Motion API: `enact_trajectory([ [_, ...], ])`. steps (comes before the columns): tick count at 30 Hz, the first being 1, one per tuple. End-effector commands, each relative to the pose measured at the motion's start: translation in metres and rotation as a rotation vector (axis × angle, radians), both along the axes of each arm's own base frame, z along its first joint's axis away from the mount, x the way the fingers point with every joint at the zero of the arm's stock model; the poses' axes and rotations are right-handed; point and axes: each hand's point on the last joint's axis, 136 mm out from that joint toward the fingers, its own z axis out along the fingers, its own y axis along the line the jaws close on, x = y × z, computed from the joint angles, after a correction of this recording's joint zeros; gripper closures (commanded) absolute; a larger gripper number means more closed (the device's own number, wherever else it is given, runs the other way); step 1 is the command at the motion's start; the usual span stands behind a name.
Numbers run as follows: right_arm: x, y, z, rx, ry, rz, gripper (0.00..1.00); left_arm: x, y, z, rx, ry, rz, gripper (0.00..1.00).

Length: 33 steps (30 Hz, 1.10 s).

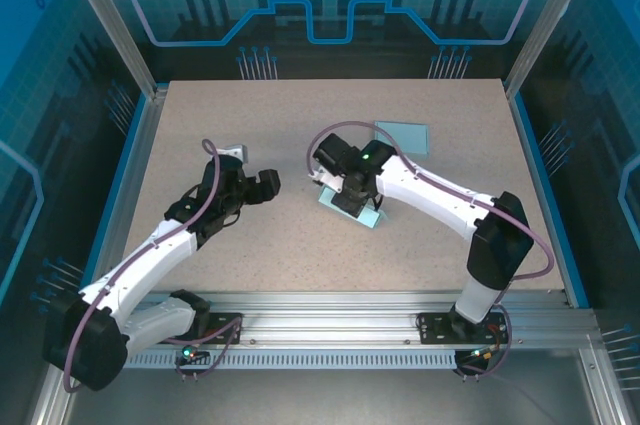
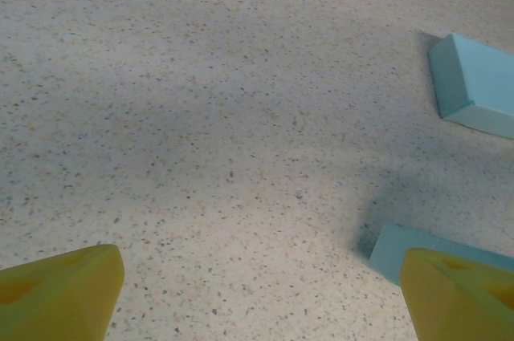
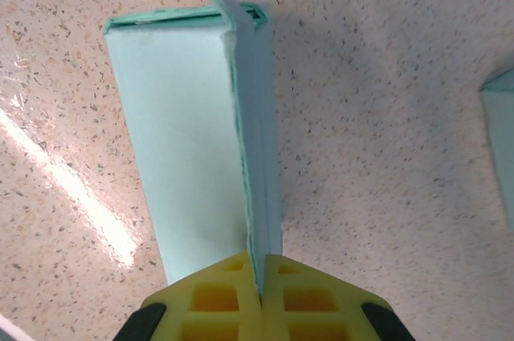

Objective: Fold the paper box

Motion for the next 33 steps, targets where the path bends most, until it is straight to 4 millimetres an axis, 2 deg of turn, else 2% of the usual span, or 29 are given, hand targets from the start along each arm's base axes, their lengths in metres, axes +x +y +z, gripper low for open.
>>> enact_trajectory([
  [1, -0.015, 0.001, -0.006, 0.031, 0.144, 0.026, 1.0, 0.008, -0.01, 0.012, -0.052, -0.046, -0.045, 0.09],
  [4, -0.003, 0.003, -0.013, 0.037, 0.168, 0.022, 1.0, 0.011, -0.015, 0.005, -0.064, -0.03, -0.057, 0.09],
  [13, 0.024, 0.005, -0.032, 0.079, 0.224, 0.012, 1.0, 0.025, -0.041, 0.002, -0.106, -0.057, -0.172, 0.09],
  [16, 0.03, 0.008, -0.03, 0.097, 0.225, 0.013, 0.92, 0.032, -0.055, -0.002, -0.11, -0.075, -0.254, 0.09],
  [21, 0.033, 0.011, -0.02, 0.121, 0.205, 0.006, 0.74, 0.042, -0.085, -0.003, -0.093, -0.115, -0.454, 0.14],
  [27, 0.034, 0.008, -0.004, 0.156, 0.153, -0.022, 0.54, 0.052, -0.105, 0.002, 0.003, -0.174, -0.636, 0.22],
  [30, 0.034, 0.006, 0.009, 0.182, 0.112, -0.044, 0.45, 0.049, -0.112, 0.005, 0.058, -0.199, -0.745, 0.22],
  [33, 0.035, 0.002, 0.03, 0.223, 0.052, -0.094, 0.38, 0.044, -0.116, 0.007, 0.11, -0.202, -0.834, 0.3],
])
